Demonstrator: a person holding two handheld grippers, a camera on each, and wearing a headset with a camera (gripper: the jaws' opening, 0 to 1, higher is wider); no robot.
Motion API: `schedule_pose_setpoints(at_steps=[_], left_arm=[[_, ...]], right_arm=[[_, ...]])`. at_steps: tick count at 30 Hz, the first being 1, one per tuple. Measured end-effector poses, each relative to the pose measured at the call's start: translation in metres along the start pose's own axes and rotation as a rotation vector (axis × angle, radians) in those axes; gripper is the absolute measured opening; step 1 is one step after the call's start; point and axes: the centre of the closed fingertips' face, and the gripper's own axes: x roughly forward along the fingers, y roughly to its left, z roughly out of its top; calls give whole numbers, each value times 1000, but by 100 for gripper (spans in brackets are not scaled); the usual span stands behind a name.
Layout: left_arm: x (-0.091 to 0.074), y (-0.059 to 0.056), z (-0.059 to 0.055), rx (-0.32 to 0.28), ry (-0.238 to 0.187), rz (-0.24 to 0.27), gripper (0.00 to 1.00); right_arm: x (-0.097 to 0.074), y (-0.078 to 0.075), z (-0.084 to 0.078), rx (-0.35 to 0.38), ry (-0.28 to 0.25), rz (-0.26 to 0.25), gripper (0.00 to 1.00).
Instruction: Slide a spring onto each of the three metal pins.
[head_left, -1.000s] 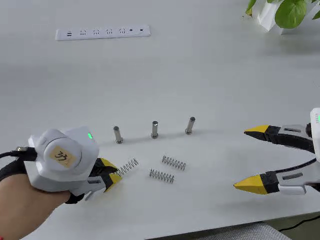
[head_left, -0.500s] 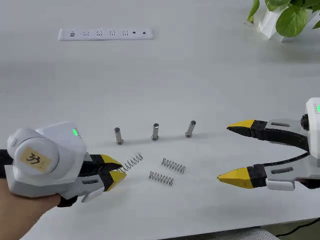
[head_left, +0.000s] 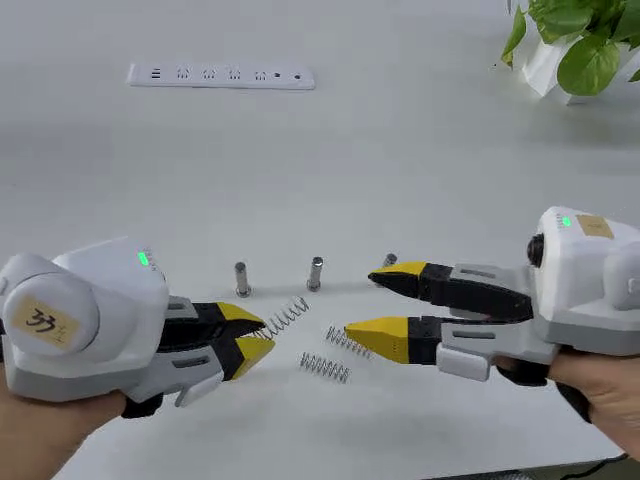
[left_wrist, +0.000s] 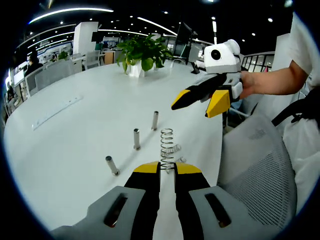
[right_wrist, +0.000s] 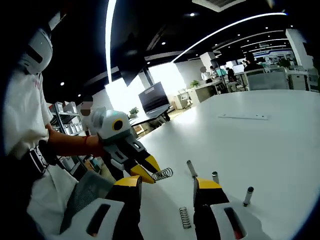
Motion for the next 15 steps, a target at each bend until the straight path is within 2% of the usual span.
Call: schedule_pose_setpoints(at_steps=[3, 5, 7, 10, 15], left_arm=[[-1, 0, 7, -10, -28, -3, 7], [-1, -1, 10, -10, -39, -5, 7], [-1, -2, 14, -10, -51, -10, 7], [0, -4, 17, -8, -60, -15, 7], [1, -7, 20, -11, -78, -26, 7]], right_arm=[[9, -1, -4, 19, -5, -14, 38], [14, 1, 3, 89, -64, -8, 37], [17, 2, 7, 138, -98, 2, 35], [20, -2, 6, 147, -102, -1, 33], [25, 3, 10, 181, -132, 12, 25]])
